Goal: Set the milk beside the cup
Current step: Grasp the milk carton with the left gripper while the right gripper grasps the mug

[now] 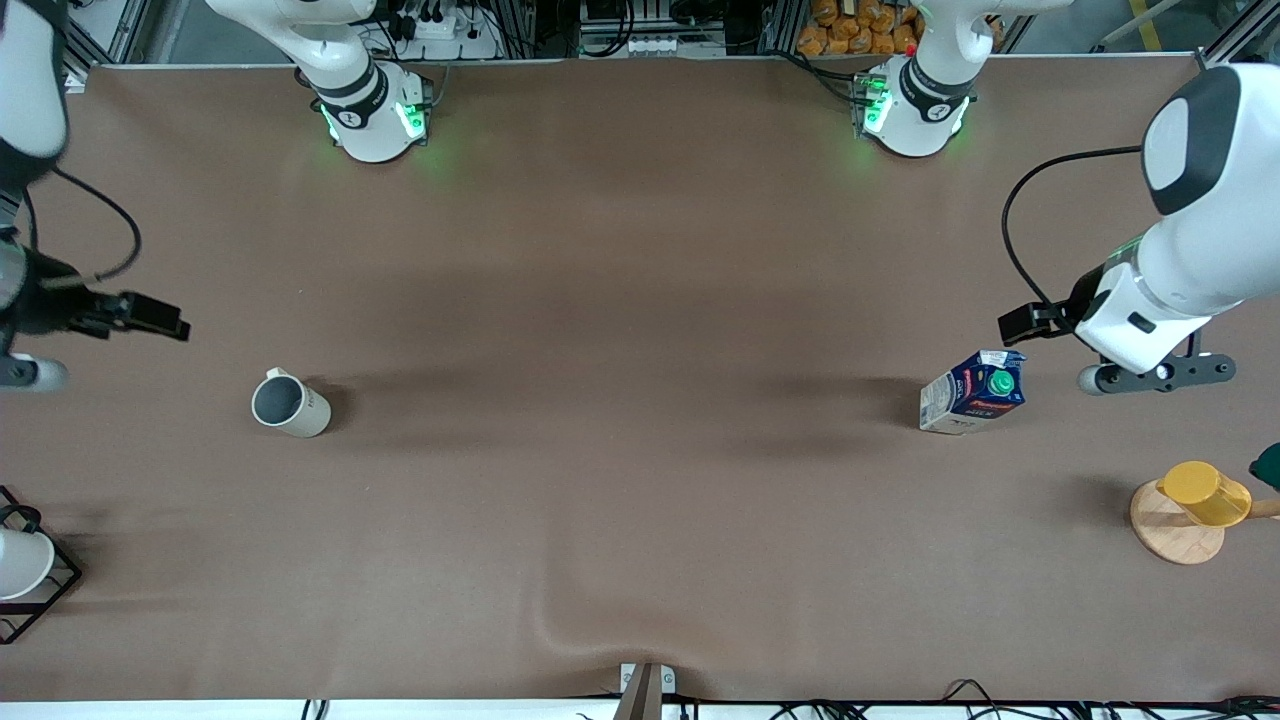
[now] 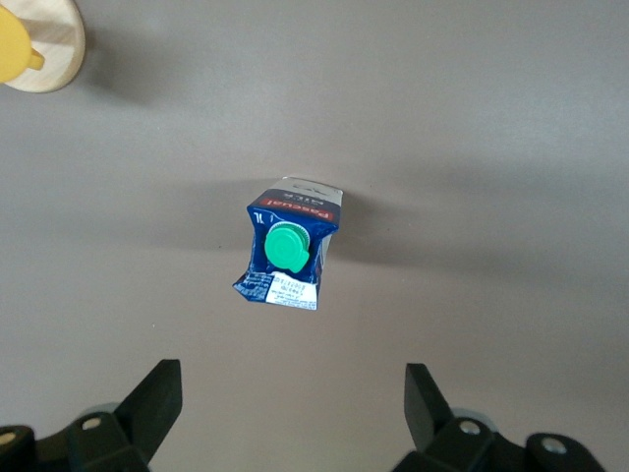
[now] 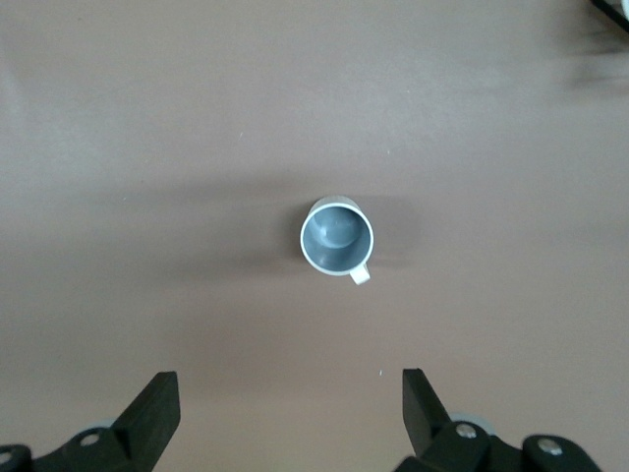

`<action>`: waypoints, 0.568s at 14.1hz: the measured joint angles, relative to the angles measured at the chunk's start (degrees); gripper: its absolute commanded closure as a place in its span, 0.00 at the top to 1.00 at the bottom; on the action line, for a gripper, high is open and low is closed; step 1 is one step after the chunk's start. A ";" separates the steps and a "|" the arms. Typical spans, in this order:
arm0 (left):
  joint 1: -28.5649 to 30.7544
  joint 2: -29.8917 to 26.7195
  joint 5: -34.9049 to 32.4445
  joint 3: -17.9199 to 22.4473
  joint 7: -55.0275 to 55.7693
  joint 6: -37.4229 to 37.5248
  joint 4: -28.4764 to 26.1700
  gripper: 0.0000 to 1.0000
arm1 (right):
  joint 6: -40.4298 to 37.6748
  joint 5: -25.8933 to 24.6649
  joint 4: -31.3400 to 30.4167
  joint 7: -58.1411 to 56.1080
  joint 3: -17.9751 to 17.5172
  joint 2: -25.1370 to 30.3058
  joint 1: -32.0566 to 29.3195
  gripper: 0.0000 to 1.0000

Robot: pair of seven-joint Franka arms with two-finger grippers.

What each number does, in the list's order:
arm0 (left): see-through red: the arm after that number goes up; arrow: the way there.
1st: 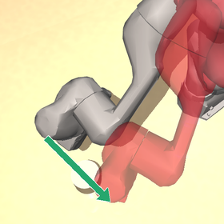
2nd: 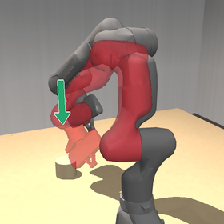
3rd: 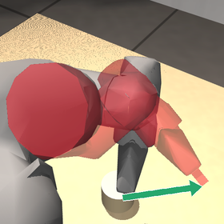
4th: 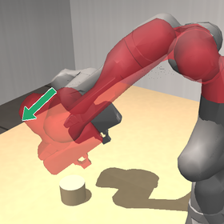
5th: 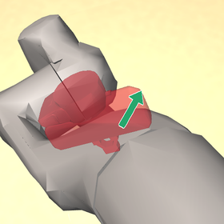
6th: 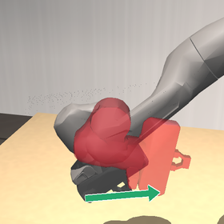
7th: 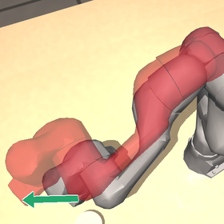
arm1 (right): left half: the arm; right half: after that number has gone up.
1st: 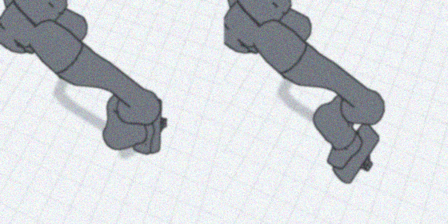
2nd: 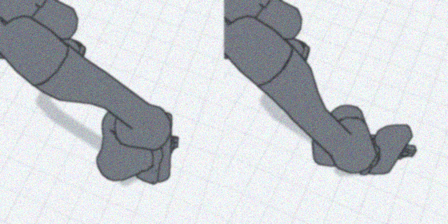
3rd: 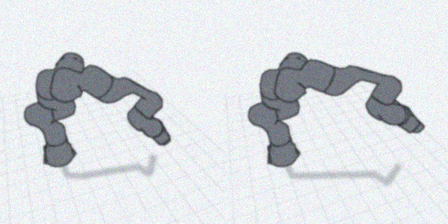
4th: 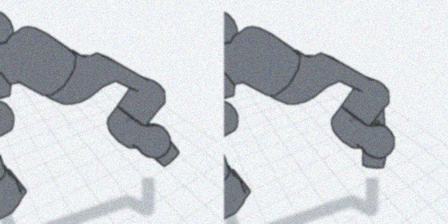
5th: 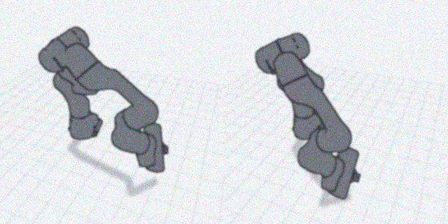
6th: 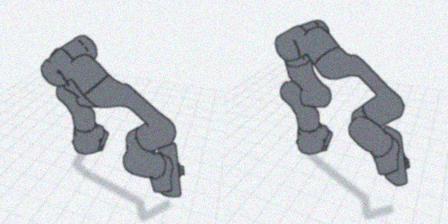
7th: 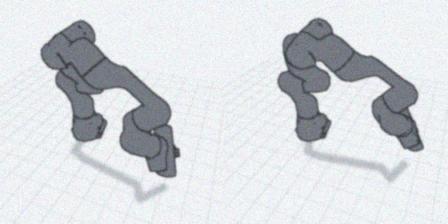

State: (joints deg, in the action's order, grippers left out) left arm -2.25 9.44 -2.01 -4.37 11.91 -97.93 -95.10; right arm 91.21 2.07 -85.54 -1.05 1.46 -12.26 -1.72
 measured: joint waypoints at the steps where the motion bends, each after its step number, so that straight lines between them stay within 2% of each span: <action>1: 0.05 0.33 0.00 0.04 0.00 -0.98 -0.80 1.00 | 1.75 -0.01 -1.31 -1.26 -0.03 -0.70 0.03 1.00; 5: 0.84 3.81 -0.03 0.17 -1.29 -6.03 -2.58 1.00 | 11.78 -0.10 -10.56 -6.88 0.06 -2.04 -0.10 0.98; 8: 1.05 7.49 -0.06 0.24 -3.52 -8.88 -2.71 1.00 | 15.00 -0.39 -14.86 -10.48 0.25 -3.56 -0.78 0.95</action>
State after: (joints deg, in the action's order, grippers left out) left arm -1.21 16.93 -2.07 -4.13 8.39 -106.81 -97.81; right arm 106.21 1.68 -100.39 -11.52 1.71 -15.82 -2.50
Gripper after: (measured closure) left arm 0.000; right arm 0.035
